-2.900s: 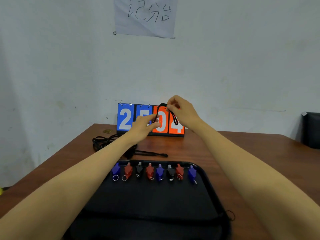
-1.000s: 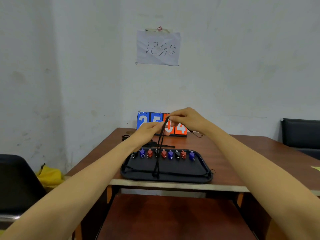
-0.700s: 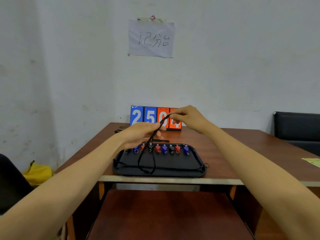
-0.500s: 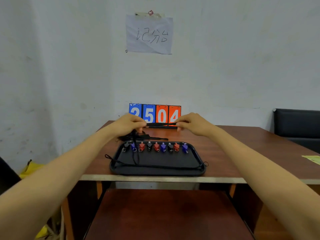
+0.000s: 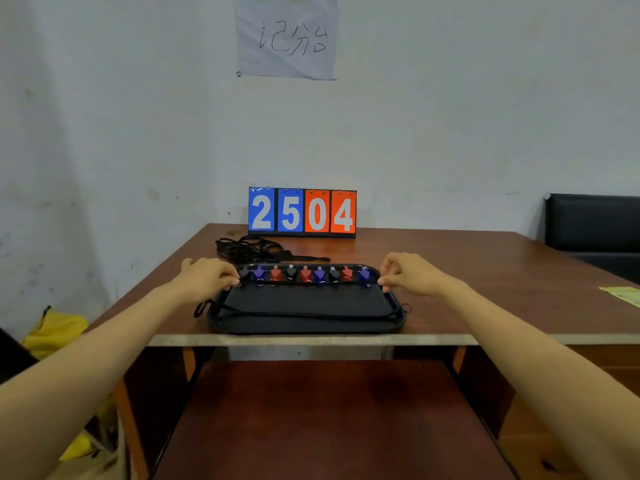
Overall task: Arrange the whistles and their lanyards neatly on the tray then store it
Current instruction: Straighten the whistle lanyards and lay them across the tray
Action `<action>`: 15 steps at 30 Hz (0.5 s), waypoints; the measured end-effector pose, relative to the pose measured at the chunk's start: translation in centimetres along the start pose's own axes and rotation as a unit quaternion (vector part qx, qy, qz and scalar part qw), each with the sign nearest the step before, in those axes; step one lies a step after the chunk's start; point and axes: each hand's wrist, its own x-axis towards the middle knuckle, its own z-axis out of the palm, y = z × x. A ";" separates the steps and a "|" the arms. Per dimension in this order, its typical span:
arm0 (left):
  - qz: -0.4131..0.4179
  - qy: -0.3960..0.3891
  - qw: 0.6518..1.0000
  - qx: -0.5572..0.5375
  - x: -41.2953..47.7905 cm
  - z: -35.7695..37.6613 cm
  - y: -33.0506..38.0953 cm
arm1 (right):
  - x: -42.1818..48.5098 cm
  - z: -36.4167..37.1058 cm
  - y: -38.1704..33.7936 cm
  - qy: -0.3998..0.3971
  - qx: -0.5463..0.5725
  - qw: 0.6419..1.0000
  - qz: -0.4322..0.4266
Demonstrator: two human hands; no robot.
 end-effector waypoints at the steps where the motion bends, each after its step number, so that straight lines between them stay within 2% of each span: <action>1: -0.005 0.006 1.000 -0.007 -0.2 0.3 -0.1 | -0.1 0.2 0.3 0.008 0.005 1.000 0.003; 6: 0.003 -0.011 0.999 0.038 -0.8 1.2 0.0 | -0.5 1.3 1.9 -0.007 -0.012 1.000 0.003; 15: -0.001 -0.018 1.000 0.008 -0.9 2.8 0.1 | -0.4 2.1 2.5 -0.050 -0.092 0.994 0.021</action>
